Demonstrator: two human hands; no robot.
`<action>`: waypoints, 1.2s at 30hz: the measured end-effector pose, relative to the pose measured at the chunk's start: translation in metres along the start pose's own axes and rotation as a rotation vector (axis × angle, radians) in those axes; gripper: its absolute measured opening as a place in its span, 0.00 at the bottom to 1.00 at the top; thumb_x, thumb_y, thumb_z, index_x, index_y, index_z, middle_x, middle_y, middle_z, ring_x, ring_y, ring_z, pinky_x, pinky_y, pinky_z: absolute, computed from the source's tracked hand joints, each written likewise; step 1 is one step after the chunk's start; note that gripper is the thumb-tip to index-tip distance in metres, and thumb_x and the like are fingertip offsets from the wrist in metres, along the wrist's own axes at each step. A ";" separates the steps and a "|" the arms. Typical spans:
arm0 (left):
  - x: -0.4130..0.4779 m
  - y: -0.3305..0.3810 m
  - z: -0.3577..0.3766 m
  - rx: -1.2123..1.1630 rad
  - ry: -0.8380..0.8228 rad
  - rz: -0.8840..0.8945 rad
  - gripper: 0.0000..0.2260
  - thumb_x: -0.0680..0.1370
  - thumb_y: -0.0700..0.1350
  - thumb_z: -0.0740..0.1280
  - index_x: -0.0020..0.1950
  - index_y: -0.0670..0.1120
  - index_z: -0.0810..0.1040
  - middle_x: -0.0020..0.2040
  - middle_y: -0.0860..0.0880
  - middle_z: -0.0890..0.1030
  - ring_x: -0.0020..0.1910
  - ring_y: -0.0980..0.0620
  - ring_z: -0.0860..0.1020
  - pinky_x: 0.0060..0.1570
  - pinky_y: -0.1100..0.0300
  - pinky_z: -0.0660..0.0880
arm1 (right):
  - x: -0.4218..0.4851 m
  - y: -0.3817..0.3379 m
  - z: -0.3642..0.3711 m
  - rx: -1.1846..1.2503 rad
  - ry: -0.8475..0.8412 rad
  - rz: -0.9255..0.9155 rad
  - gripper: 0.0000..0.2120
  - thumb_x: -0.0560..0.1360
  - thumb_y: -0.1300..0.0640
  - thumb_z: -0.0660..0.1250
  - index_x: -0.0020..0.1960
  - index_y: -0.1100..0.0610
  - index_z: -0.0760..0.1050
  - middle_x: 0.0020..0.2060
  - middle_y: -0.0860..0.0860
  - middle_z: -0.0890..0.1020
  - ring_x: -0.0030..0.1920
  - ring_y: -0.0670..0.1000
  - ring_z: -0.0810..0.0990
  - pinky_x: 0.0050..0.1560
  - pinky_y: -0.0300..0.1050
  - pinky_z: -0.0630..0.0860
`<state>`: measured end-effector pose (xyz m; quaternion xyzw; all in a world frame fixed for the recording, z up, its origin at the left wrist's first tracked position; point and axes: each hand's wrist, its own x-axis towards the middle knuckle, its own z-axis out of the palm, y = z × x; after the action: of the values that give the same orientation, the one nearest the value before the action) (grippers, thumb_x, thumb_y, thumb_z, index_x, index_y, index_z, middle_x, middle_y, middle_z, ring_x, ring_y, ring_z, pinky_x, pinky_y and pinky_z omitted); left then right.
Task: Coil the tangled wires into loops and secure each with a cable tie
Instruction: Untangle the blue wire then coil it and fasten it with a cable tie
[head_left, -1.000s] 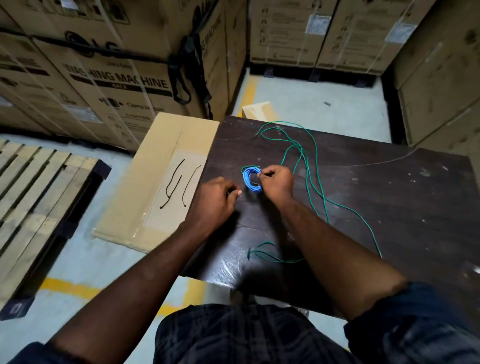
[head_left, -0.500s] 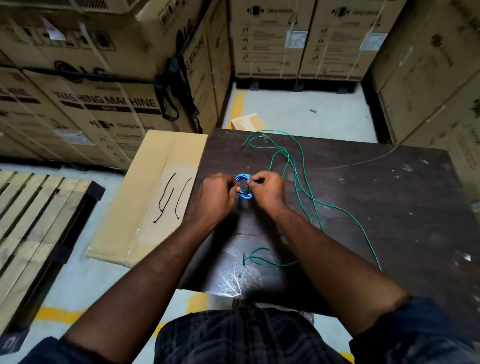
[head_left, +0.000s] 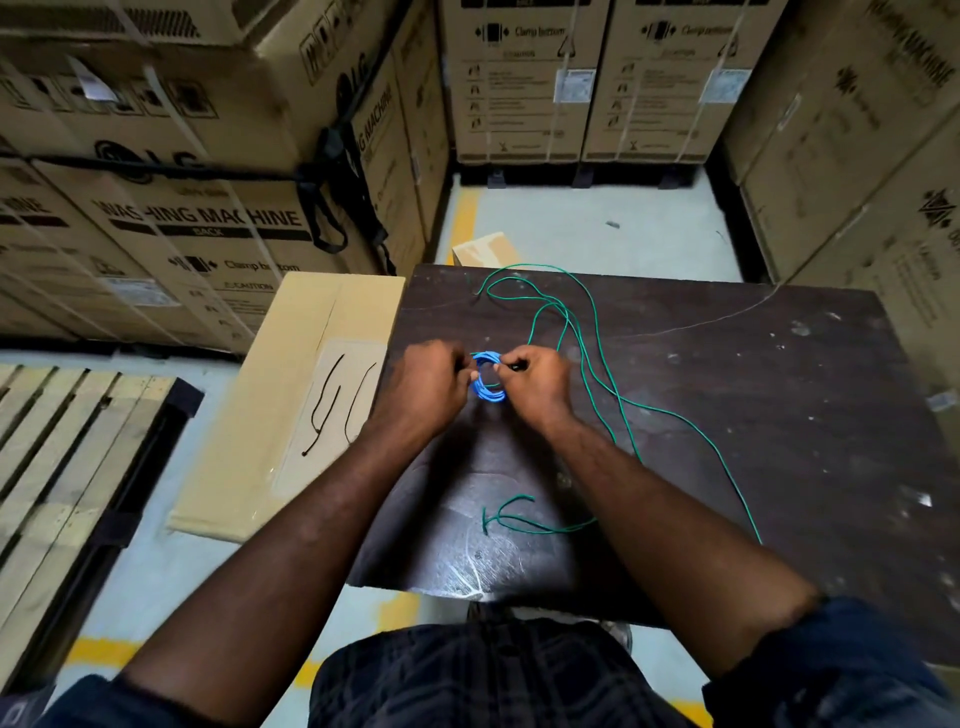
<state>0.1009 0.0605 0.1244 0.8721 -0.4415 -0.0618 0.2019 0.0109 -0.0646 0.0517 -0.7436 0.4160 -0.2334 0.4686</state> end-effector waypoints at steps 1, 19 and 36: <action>0.001 -0.001 0.005 -0.018 0.019 0.002 0.04 0.73 0.50 0.69 0.43 0.50 0.80 0.41 0.47 0.83 0.43 0.44 0.81 0.40 0.56 0.76 | -0.001 0.000 0.001 0.018 -0.002 0.000 0.03 0.67 0.64 0.71 0.39 0.57 0.82 0.34 0.48 0.82 0.35 0.44 0.78 0.38 0.37 0.73; 0.015 -0.025 0.034 -0.455 0.187 -0.069 0.07 0.67 0.45 0.73 0.42 0.55 0.81 0.42 0.59 0.82 0.44 0.59 0.79 0.49 0.55 0.77 | -0.009 -0.007 0.011 0.166 -0.039 0.009 0.05 0.67 0.63 0.75 0.43 0.61 0.84 0.38 0.53 0.85 0.36 0.44 0.80 0.41 0.42 0.78; 0.021 -0.016 0.037 -0.855 0.069 -0.132 0.07 0.70 0.36 0.73 0.44 0.47 0.83 0.46 0.52 0.84 0.48 0.58 0.81 0.53 0.58 0.77 | -0.013 -0.017 0.001 0.267 -0.097 -0.042 0.05 0.68 0.67 0.72 0.41 0.59 0.83 0.37 0.52 0.84 0.36 0.44 0.80 0.42 0.44 0.78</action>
<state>0.1155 0.0414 0.0859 0.7380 -0.3123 -0.2226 0.5553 0.0113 -0.0493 0.0673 -0.6936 0.3425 -0.2601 0.5779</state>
